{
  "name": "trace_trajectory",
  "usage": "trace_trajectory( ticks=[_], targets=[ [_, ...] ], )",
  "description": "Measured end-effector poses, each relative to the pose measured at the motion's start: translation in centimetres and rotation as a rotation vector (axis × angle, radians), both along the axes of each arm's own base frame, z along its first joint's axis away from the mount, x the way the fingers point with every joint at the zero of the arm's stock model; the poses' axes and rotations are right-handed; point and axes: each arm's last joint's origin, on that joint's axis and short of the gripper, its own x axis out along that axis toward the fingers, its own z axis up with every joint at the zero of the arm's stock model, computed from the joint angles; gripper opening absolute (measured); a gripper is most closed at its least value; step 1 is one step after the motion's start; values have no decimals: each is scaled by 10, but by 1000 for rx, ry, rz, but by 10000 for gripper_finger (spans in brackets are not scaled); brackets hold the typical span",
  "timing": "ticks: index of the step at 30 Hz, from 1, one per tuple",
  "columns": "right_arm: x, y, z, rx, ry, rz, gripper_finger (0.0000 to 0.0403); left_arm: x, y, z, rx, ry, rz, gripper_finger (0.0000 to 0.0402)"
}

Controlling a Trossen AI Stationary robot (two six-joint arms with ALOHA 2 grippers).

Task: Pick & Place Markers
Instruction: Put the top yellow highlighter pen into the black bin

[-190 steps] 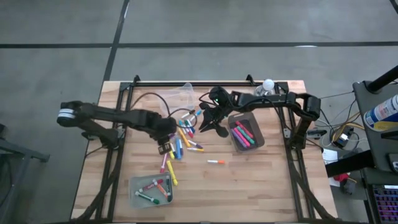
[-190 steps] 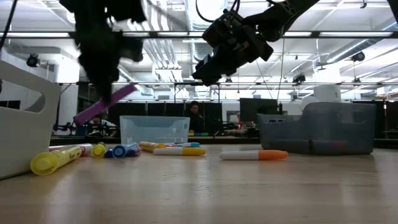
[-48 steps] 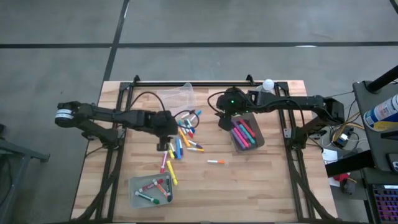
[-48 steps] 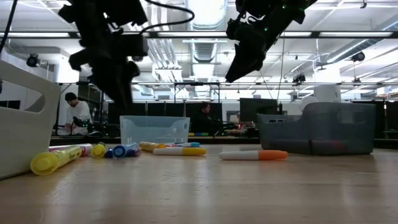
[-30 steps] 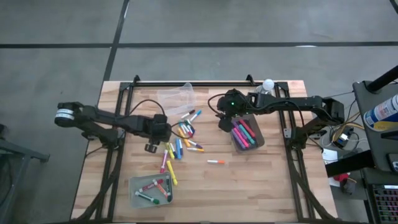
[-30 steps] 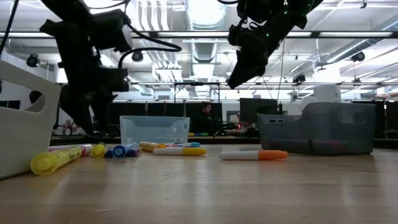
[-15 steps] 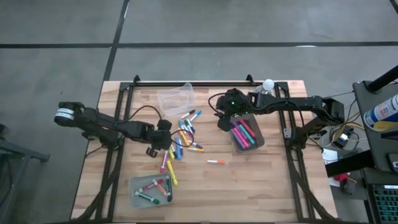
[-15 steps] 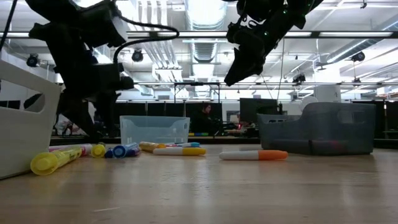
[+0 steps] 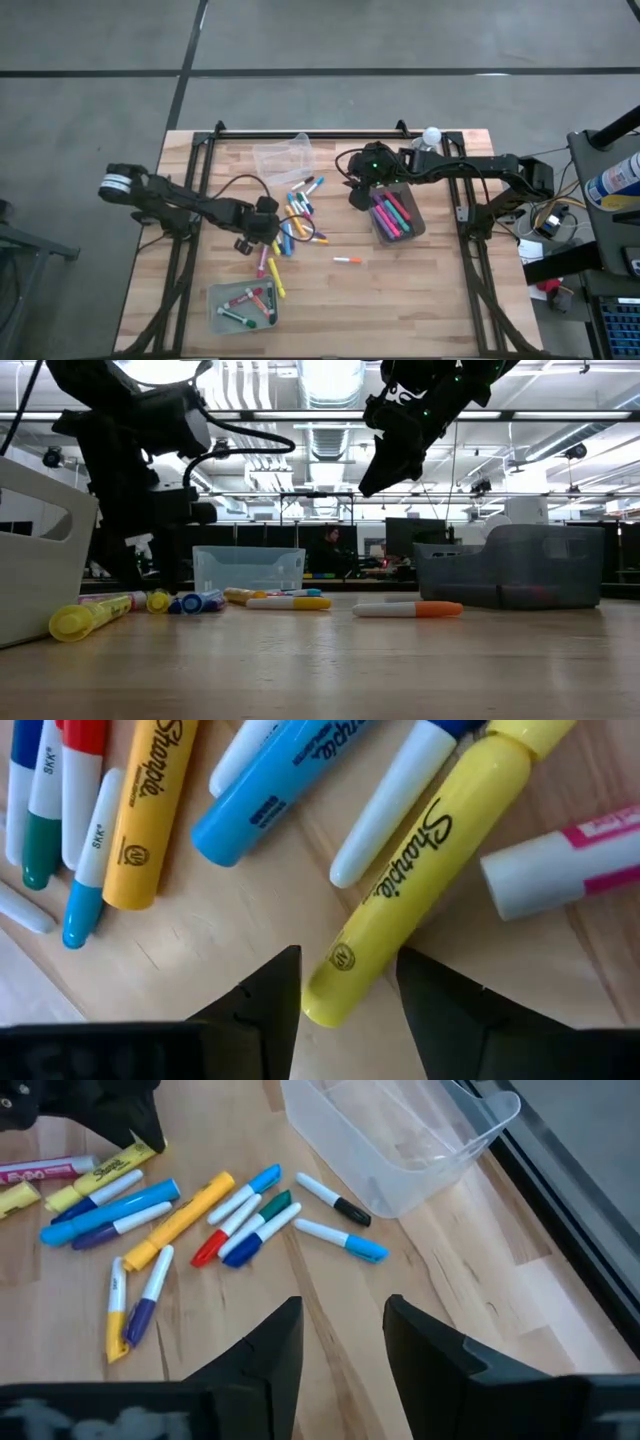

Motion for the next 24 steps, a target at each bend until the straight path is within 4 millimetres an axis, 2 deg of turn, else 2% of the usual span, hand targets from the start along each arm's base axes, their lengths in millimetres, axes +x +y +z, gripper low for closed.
trace_trajectory(
  ticks=[4, 12, 19, 24],
  targets=[
    [0, 0, 0, -1, -4, 0, 125, 2, 0, 3, -10, 2, 4, 141],
    [1, 0, 1, -6, -10, 3, 118, 11, -2, 13, -53, -73, 39, 45],
    [1, 0, 1, -6, -10, 3, 123, 15, -1, 22, -28, -65, 68, 47],
    [1, 0, 1, -15, -5, 15, 119, 26, -1, 42, 4, -115, 111, 56]
  ],
)
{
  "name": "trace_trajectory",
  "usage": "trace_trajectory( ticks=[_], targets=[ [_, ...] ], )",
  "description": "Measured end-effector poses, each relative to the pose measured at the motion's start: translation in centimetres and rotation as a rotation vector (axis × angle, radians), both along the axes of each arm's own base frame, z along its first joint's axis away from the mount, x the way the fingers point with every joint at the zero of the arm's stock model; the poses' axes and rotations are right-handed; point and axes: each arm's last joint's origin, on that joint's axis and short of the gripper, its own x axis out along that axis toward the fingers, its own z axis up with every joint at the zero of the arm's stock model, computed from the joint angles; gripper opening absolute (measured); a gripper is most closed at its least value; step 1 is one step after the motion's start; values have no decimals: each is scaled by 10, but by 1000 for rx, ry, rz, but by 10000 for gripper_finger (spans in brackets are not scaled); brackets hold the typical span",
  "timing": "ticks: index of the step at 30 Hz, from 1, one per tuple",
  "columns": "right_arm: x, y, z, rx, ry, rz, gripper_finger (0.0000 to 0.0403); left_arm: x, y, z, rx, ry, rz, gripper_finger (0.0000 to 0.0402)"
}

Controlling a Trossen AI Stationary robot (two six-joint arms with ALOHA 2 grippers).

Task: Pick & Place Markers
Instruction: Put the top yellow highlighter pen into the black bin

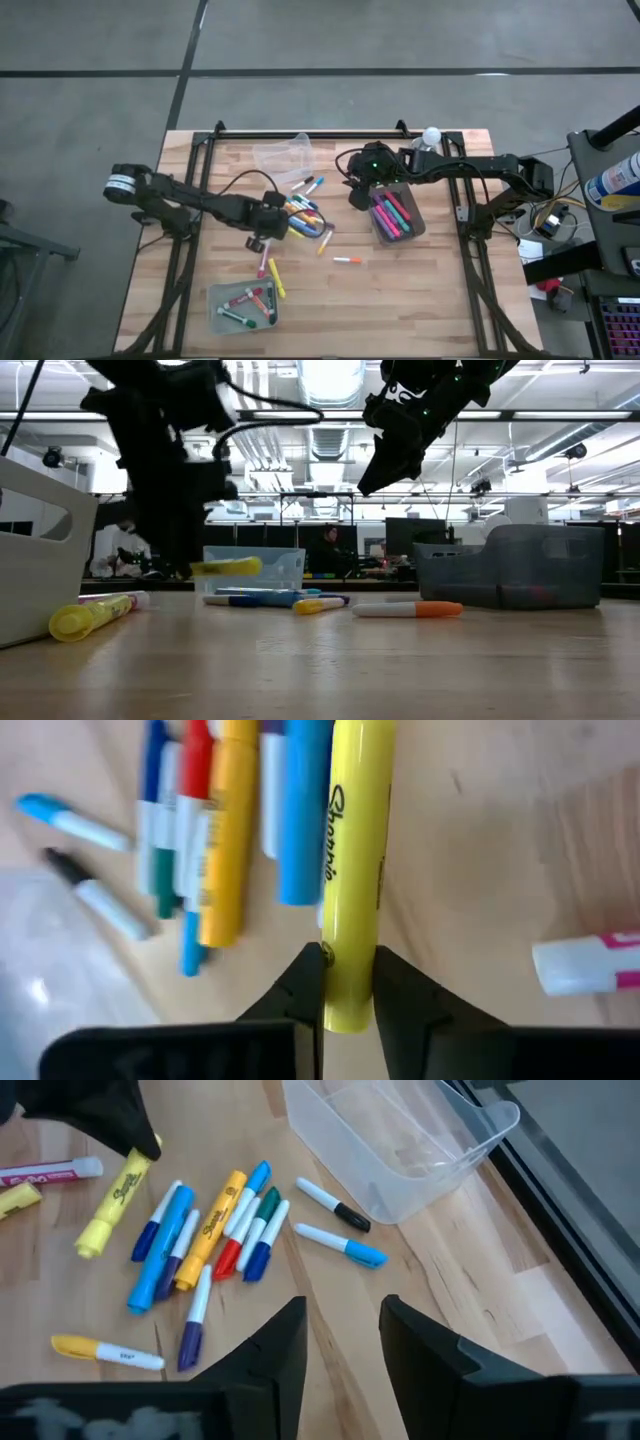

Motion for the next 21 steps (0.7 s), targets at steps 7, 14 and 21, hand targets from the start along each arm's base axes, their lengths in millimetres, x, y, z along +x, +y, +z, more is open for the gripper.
trace_trajectory(
  ticks=[7, 14, 21],
  targets=[
    [-3, 3, -9, 52, 26, 53, 114, 14, 3, 34, 106, -56, 83, 53],
    [-7, 8, -22, 96, 47, 116, 116, 26, 7, 59, 103, -141, 101, 53],
    [-5, 21, -40, 141, -100, 329, 124, 38, 20, 82, 94, -270, 211, 53]
  ],
)
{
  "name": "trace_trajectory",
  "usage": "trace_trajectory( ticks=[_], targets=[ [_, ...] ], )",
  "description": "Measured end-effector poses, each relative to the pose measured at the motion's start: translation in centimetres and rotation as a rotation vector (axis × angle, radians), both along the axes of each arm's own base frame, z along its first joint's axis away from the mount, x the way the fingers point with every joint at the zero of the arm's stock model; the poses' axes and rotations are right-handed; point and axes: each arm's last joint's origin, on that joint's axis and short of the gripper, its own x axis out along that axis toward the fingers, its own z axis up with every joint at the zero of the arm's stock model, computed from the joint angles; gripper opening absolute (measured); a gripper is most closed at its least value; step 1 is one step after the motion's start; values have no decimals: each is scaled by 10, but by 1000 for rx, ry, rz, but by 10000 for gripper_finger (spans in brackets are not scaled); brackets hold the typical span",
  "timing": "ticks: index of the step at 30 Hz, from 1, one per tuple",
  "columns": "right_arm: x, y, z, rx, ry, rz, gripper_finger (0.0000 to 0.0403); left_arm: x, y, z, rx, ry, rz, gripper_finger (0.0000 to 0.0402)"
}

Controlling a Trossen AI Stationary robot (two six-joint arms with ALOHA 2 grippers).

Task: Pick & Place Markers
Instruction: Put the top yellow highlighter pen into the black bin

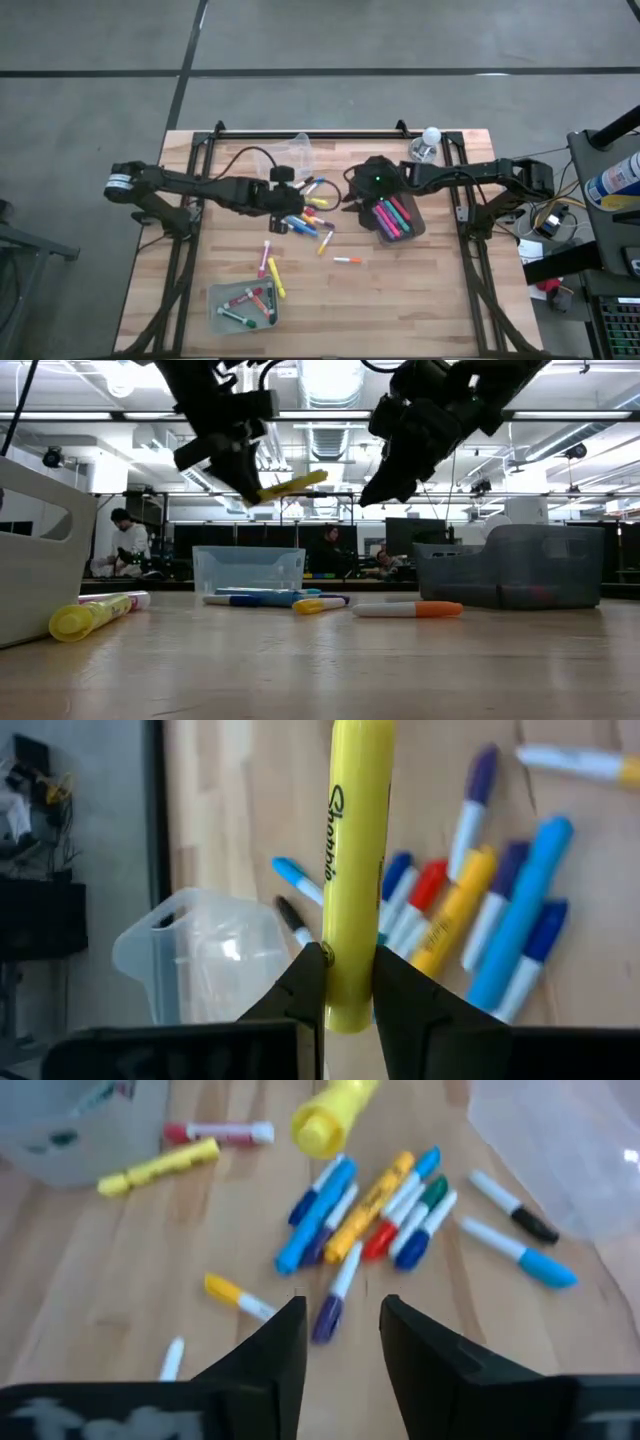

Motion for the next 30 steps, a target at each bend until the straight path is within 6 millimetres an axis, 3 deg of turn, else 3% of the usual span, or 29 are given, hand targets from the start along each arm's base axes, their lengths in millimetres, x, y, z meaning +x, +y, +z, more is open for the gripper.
trace_trajectory(
  ticks=[10, 18, 30],
  targets=[
    [8, 7, 4, 6, -260, -7, 170, 12, 4, 39, -89, -166, 26, 53],
    [15, 6, 19, -72, -364, -102, 234, 15, 4, 45, -102, -205, 19, 53],
    [19, 15, 28, -73, -458, -59, 213, 16, 6, 45, -100, -213, 23, 53]
  ],
)
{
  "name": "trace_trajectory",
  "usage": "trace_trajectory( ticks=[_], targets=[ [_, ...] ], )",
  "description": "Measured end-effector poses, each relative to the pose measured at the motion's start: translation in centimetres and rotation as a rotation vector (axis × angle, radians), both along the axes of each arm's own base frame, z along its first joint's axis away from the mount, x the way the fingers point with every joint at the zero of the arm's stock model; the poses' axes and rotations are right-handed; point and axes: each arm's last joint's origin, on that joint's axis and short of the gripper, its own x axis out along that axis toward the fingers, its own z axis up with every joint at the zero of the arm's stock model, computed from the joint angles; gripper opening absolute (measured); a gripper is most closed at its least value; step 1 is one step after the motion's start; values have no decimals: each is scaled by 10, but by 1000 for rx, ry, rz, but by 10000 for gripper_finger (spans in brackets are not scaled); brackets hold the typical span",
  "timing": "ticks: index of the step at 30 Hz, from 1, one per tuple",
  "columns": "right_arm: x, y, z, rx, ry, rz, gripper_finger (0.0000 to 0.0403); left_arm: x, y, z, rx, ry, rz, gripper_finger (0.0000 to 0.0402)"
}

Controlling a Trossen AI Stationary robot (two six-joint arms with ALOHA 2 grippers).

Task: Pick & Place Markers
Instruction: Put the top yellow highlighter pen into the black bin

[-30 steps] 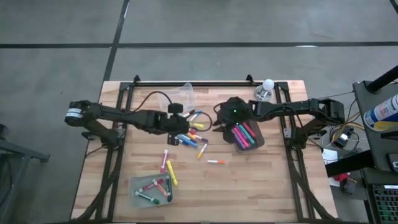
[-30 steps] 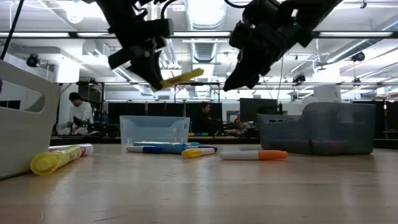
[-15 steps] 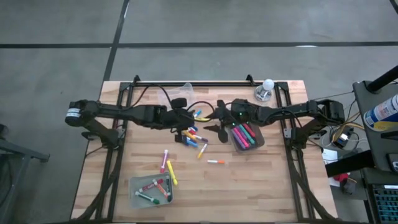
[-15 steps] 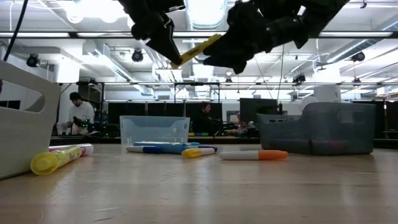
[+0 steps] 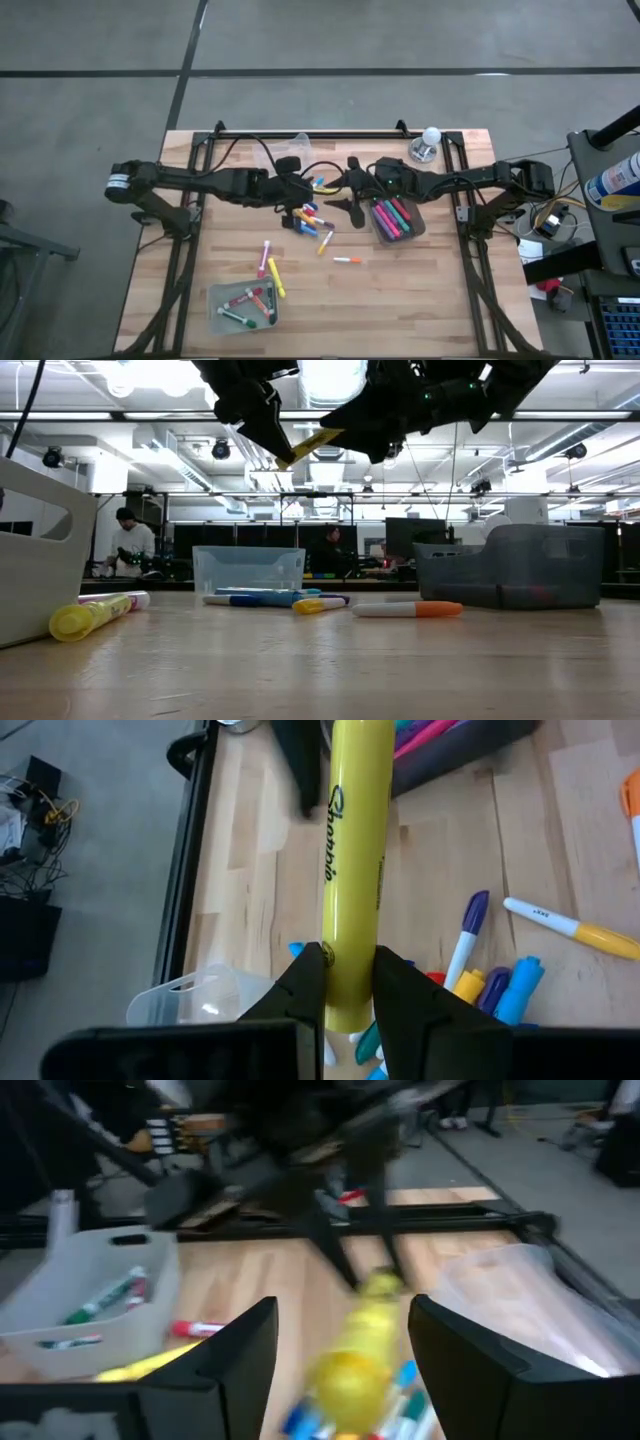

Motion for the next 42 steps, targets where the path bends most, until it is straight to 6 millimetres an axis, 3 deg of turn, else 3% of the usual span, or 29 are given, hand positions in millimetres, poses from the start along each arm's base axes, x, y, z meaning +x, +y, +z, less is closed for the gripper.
trace_trajectory(
  ticks=[8, 19, 25, 35, 42],
  targets=[
    [0, 0, 0, 10, 1, 5, 166, 0, 0, 0, 4, 2, -8, 53],
    [0, -1, -2, -2, 16, -13, 62, 0, 1, 0, -2, -2, 3, 53],
    [-1, -1, -2, 12, 20, -7, 64, 0, 1, 0, -10, -7, 9, 76],
    [-12, -2, 2, 55, 102, -71, 67, 0, 2, 1, 17, -26, 65, 154],
    [-32, 0, 9, 93, 212, -141, 67, -1, 4, 1, 45, -13, 86, 162]
  ],
)
